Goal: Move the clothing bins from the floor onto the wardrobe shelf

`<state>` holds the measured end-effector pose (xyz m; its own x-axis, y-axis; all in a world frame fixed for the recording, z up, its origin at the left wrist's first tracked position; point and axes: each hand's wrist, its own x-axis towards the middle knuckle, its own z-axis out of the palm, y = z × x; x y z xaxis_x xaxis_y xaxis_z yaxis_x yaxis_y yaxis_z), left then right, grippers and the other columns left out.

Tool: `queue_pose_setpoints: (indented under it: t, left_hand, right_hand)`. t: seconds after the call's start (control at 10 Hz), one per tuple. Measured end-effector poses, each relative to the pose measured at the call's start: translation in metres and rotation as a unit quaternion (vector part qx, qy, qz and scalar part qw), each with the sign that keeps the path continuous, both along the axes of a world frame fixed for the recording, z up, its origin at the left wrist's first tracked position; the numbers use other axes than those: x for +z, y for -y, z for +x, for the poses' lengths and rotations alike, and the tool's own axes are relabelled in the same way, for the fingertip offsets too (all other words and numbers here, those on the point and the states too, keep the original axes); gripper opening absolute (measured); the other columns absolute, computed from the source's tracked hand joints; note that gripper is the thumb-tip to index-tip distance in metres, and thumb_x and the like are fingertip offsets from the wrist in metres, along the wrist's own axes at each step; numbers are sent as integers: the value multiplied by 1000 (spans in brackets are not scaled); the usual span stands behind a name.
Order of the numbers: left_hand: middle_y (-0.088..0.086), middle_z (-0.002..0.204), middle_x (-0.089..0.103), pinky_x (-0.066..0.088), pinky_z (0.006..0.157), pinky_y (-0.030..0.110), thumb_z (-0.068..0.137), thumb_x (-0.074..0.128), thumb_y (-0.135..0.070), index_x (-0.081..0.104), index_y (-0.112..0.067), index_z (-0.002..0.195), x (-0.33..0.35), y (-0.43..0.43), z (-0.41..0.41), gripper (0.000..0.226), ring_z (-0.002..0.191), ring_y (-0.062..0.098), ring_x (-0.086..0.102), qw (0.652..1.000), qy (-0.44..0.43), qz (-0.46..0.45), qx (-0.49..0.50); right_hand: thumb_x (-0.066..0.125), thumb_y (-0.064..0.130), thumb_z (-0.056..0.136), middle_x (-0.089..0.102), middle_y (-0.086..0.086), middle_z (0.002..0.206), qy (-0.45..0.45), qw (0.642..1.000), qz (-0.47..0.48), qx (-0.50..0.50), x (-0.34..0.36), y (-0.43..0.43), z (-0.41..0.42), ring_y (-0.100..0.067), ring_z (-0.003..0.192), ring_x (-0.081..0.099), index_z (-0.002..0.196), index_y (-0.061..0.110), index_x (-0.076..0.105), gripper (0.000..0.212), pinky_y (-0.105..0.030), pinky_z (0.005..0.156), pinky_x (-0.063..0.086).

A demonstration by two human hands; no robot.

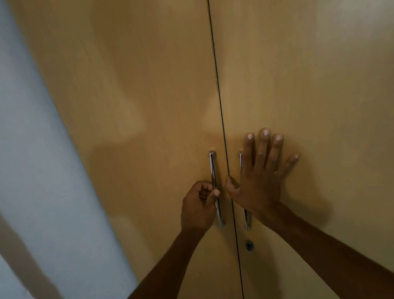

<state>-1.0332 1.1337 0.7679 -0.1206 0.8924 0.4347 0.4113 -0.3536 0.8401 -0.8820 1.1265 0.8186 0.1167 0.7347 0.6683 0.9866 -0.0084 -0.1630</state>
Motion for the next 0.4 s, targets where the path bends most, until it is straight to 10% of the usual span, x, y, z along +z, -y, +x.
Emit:
queue_pose_setpoints:
  t: [0.4]
  left_hand:
    - [-6,112,69,52,83,32,89,58,-40,64,-25,114,-32,78,-63,29,97,13,66,946,-243,50,207]
  right_hand:
    - [54,75,68,-1,-18,161,39,987,-40,154,-56,56,-1,-38,148,-4,154,17,5,114,-71,110,7]
